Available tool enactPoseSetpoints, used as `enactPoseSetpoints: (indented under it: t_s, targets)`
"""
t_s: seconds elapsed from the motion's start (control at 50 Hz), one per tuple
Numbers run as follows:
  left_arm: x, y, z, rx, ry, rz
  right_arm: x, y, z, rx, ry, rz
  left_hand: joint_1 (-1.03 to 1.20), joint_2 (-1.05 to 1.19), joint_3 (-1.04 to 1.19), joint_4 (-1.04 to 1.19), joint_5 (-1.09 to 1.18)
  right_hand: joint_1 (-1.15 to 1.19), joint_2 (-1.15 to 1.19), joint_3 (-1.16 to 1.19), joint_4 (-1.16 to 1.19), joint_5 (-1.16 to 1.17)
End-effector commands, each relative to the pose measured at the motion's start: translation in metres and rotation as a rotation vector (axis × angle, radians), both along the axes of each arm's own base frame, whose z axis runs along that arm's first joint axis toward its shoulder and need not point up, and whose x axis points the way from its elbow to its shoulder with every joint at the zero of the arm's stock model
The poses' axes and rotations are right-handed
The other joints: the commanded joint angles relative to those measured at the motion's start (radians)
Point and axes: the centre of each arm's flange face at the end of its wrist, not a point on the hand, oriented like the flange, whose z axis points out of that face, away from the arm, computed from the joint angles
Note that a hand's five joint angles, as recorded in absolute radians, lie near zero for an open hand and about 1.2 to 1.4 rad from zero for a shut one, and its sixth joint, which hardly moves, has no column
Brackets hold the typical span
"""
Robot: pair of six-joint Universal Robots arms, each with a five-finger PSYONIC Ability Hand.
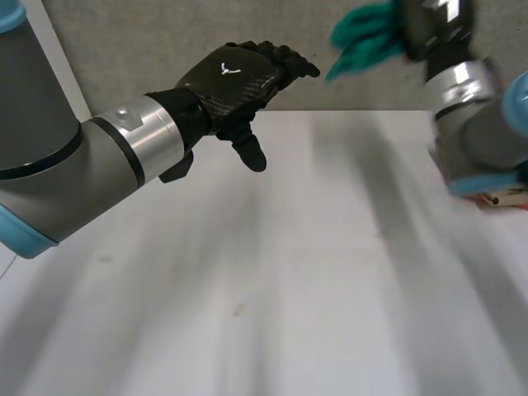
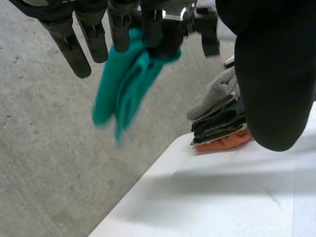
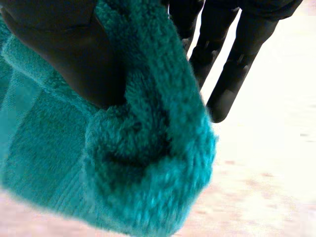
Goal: Fold the laundry.
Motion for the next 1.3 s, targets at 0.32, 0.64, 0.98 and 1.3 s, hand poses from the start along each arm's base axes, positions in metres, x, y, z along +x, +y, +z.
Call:
enactPoseSetpoints:
  t_s: [0.32,0.64,0.98,1.3]
  targets:
    - [0.001,0.005,-0.023,0.081,-0.025,-0.007,-0.238,-0.111,-0.124,0.3,0.087,-0.085,0.044,0.029,0.031,0.022,0.018,0.358,0.241,0.219,0.199,0.271]
    - [-0.003,0.012,-0.024,0.081,-0.026,-0.024,-0.268,-0.088,-0.112,0.382,0.066,-0.13,0.041,0.026,0.028,0.019,0.015,-0.65,-0.767,-0.788,-0.809,-0.737]
    - [-0.007,0.041,0.002,0.035,0.02,-0.08,-0.303,-0.039,-0.036,0.533,-0.071,-0.369,0.041,0.026,0.028,0.019,0.015,-0.864,-0.981,-1.002,-1.023,-0.951]
    - [-0.003,0.053,0.04,-0.02,0.149,-0.098,-0.323,-0.004,0.034,0.375,-0.071,-0.671,0.035,0.02,0.022,0.013,0.009,-0.864,-0.981,-1.002,-1.023,-0.951]
